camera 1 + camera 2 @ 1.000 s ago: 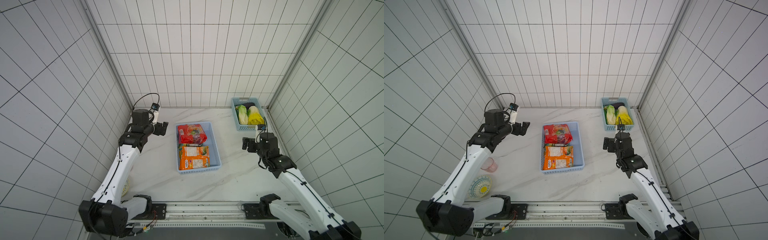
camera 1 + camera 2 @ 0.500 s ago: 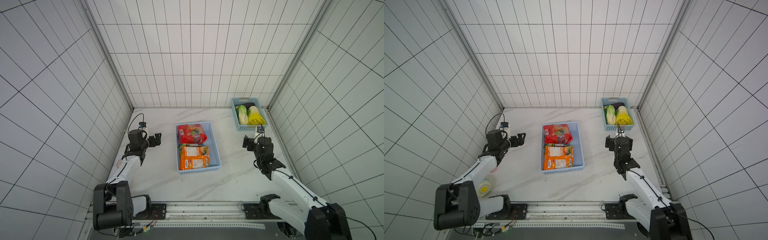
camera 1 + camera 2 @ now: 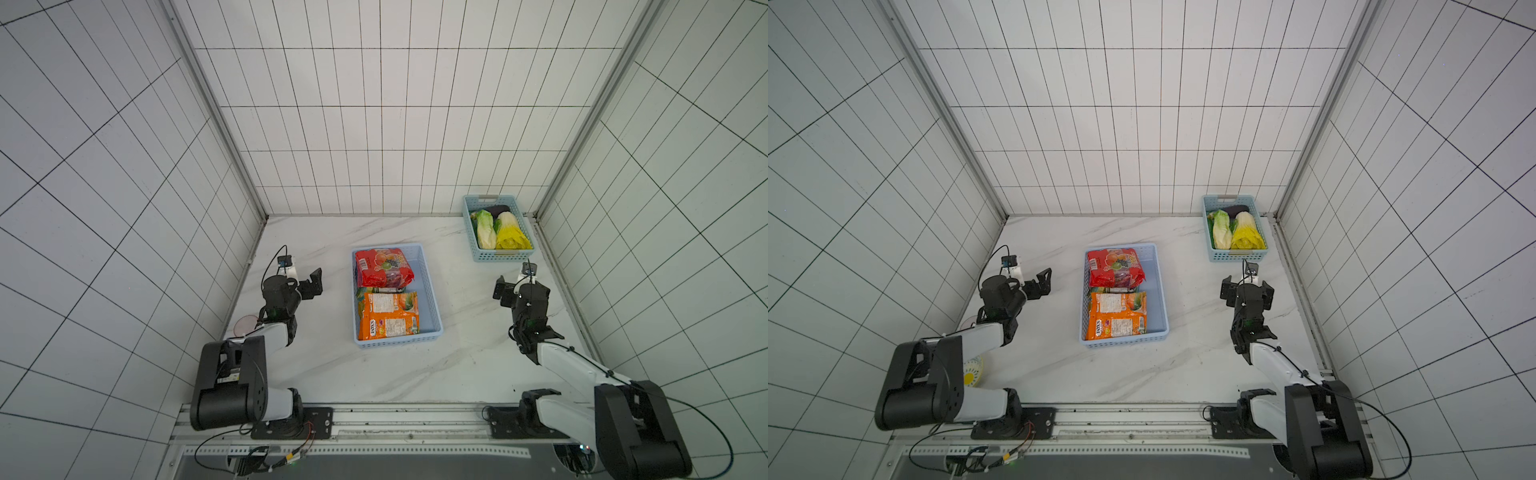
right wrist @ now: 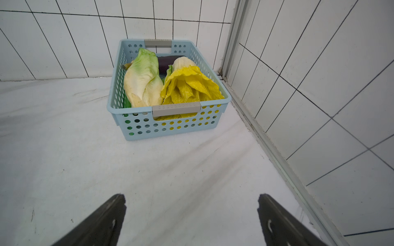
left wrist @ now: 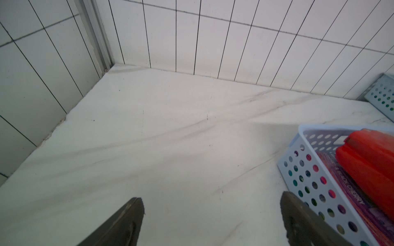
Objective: Put the candies in the basket
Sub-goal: Reset both arms
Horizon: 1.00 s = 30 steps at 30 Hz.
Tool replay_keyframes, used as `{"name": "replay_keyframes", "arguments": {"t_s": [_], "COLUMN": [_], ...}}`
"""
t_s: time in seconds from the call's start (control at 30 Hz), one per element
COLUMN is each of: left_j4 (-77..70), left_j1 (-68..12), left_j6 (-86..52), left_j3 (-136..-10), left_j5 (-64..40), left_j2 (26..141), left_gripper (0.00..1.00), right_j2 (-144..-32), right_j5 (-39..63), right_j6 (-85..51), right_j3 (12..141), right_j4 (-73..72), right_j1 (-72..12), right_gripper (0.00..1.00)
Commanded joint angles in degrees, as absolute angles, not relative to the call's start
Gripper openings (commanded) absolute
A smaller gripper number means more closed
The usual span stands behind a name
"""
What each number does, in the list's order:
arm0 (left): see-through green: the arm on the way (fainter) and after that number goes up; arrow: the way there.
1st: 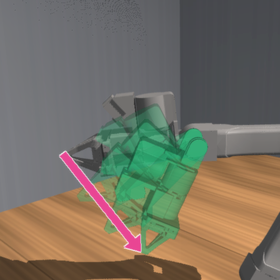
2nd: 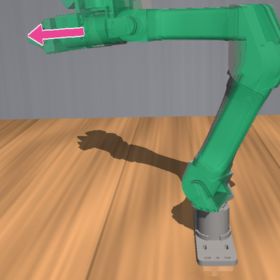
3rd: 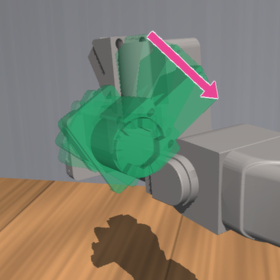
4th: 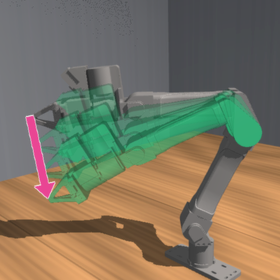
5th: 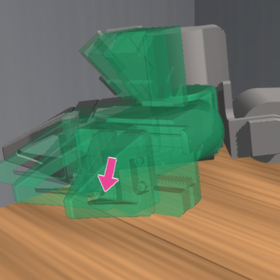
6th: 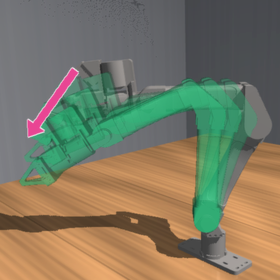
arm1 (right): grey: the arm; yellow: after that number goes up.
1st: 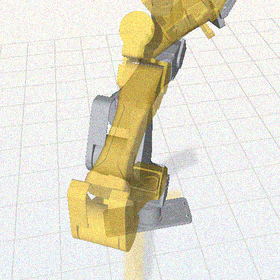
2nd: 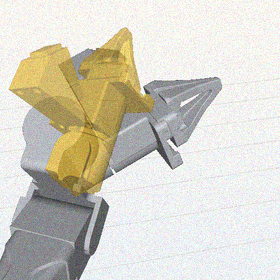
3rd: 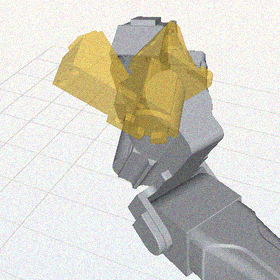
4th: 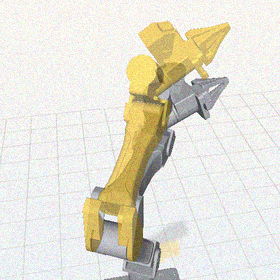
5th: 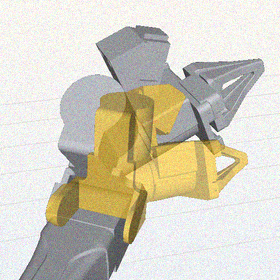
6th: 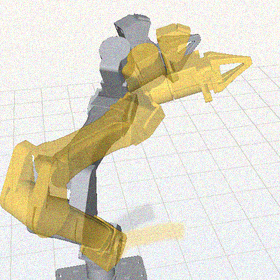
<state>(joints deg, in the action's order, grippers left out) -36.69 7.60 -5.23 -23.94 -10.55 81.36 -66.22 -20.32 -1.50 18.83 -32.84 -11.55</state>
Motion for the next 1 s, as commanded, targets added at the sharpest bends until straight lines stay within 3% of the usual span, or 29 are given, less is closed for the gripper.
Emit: {"name": "replay_keyframes", "arguments": {"t_s": [0.0,0.1,0.27,0.43,0.53,0.7,0.77,0.97], "left_j4": [-50.2,-56.7,-43.0,-45.6,-44.3,-48.3,-49.7,-51.1], "left_j1": [5.4,3.7,3.4,3.2,3.2,3.1,3.1,3.1], "left_j6": [-5.4,-3.7,-5.5,-5.4,-5.4,-5.2,-5.1,-5.1], "left_j3": [-21.3,-20.1,-26.1,-25.2,-25.7,-24.5,-24.1,-23.8], "left_j5": [-6.3,-5.1,-0.1,0.2,0.3,0.0,0.0,0.0], "left_j2": [86.7,90.3,89.5,89.8,89.5,90.5,90.9,91.3], "left_gripper": [0.97,0.98,0.98,0.98,0.98,0.98,0.98,0.98], "right_j2": [-69.6,-73.7,-77.6,-84.5,-83.1,-89.6,-86.9,-88.7], "right_j5": [-19.9,-19.2,-17.4,-16.5,-14.7,-12.5,-11.9,-11.7], "right_j6": [-1.6,-1.4,3.2,5.1,3.8,-0.4,-1.8,-1.2], "right_j3": [17.1,17.8,20.0,18.1,19.6,21.1,23.3,22.6], "right_j4": [-41.4,-44.4,-45.9,-57.4,-52.0,-56.4,-46.9,-51.8], "right_j1": [-10.1,-9.2,-8.8,-8.5,-7.3,-2.8,-2.3,-2.0], "right_gripper": [0.99,0.99,0.99,0.99,0.99,0.99,0.99,0.99]}}
